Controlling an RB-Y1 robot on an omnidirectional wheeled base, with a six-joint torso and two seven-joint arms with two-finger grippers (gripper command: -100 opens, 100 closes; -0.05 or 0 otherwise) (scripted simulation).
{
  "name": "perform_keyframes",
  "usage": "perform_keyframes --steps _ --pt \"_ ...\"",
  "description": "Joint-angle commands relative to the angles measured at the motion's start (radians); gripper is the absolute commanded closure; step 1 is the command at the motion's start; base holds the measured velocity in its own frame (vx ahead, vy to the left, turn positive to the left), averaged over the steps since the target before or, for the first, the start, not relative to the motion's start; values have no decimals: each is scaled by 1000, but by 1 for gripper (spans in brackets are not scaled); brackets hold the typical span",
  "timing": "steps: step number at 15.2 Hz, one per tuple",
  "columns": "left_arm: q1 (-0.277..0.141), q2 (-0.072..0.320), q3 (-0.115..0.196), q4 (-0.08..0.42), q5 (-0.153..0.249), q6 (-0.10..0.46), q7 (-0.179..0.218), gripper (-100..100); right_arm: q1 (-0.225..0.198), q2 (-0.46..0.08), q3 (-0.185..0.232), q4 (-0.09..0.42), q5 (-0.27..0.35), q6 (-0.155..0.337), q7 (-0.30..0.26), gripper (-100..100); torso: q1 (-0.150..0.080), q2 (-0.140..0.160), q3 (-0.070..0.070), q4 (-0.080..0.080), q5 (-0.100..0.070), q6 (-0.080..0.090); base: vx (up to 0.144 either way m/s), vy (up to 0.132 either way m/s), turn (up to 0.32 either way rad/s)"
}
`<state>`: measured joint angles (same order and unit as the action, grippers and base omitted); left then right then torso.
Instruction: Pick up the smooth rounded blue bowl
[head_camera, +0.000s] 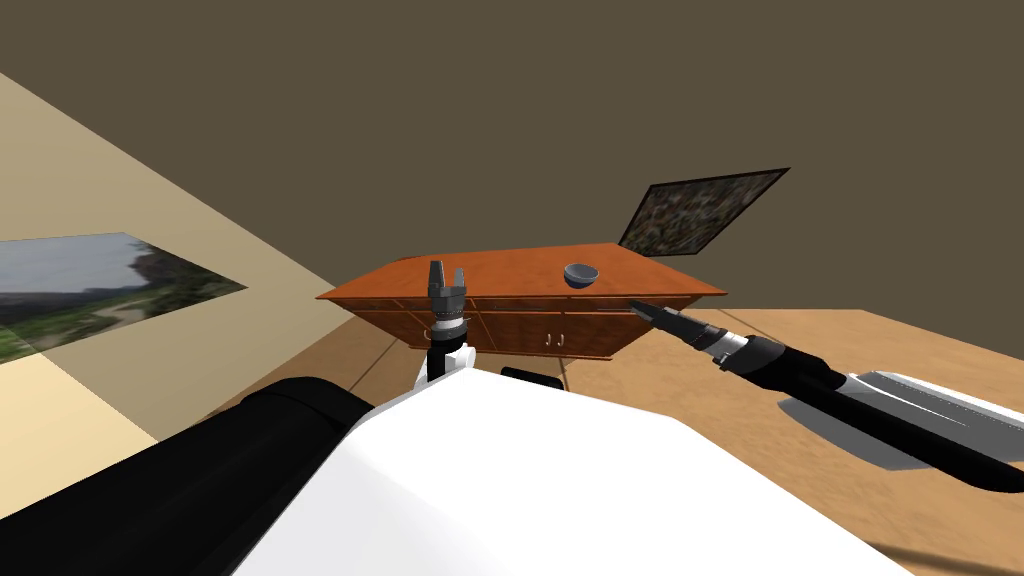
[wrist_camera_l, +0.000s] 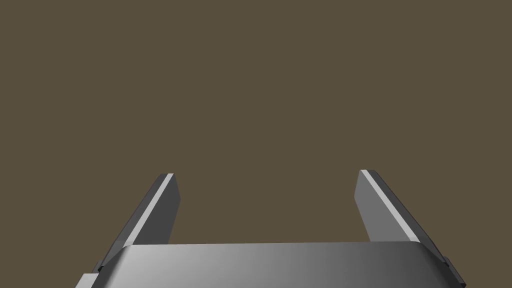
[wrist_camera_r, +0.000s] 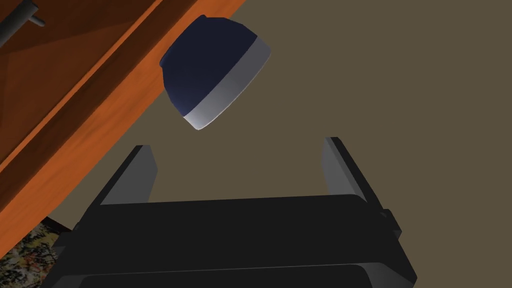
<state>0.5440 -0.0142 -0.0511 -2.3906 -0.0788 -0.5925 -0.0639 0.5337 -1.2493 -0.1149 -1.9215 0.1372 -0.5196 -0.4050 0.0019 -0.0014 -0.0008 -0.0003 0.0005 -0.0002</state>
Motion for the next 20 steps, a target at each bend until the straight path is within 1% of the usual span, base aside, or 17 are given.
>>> perform_keyframes --steps 1,2,3,6,7,8,10,11,12,15,16,19,20 --pt "0 0 0 0 0 0 0 0 2 -50 -4 9 0 -6 -9 -100 0 0 0 0 0 0 14 24 10" --pt "0 0 0 0 0 0 0 0 2 -66 -4 9 0 -6 -9 -100 0 0 0 0 0 0 12 14 -6" --pt "0 0 0 0 0 0 0 0 6 -93 -11 37 4 -20 -30 -100 0 0 0 0 0 0 24 23 33" --pt "0 0 0 0 0 0 0 0 6 -159 -11 37 4 -20 -30 -100 0 -1 0 0 0 0 20 24 16" --pt "0 0 0 0 0 0 0 0 6 -160 -11 37 4 -20 -30 -100 0 0 0 0 0 0 5 7 -4" --pt "0 0 0 0 0 0 0 0 10 -197 -17 65 8 -34 -50 -100 0 0 0 0 0 0 15 19 32" --pt "0 0 0 0 0 0 0 0 10 -243 -17 65 8 -34 -50 -100 0 0 0 0 0 0 23 27 29" --pt "0 0 0 0 0 0 0 0 10 -255 -17 65 8 -34 -50 -100 0 0 0 0 0 0 10 15 -2" --pt "0 0 0 0 0 0 0 0 15 -285 -23 93 12 -49 -71 -100 0 0 0 0 0 0 19 26 31" --pt "0 0 0 0 0 0 0 0 15 -348 -23 93 12 -49 -71 -100 1 0 0 0 0 0 17 24 17" --pt "0 0 0 0 0 0 0 0 21 -374 -29 121 17 -63 -92 -100 0 0 0 0 0 0 24 23 42" --pt "0 0 0 0 0 0 0 0 21 -442 -29 121 17 -63 -92 -100 1 -1 0 0 0 0 20 23 14" --pt "0 0 0 0 0 0 0 0 27 -465 -35 148 21 -78 -113 -100 0 0 0 0 0 0 16 28 29"
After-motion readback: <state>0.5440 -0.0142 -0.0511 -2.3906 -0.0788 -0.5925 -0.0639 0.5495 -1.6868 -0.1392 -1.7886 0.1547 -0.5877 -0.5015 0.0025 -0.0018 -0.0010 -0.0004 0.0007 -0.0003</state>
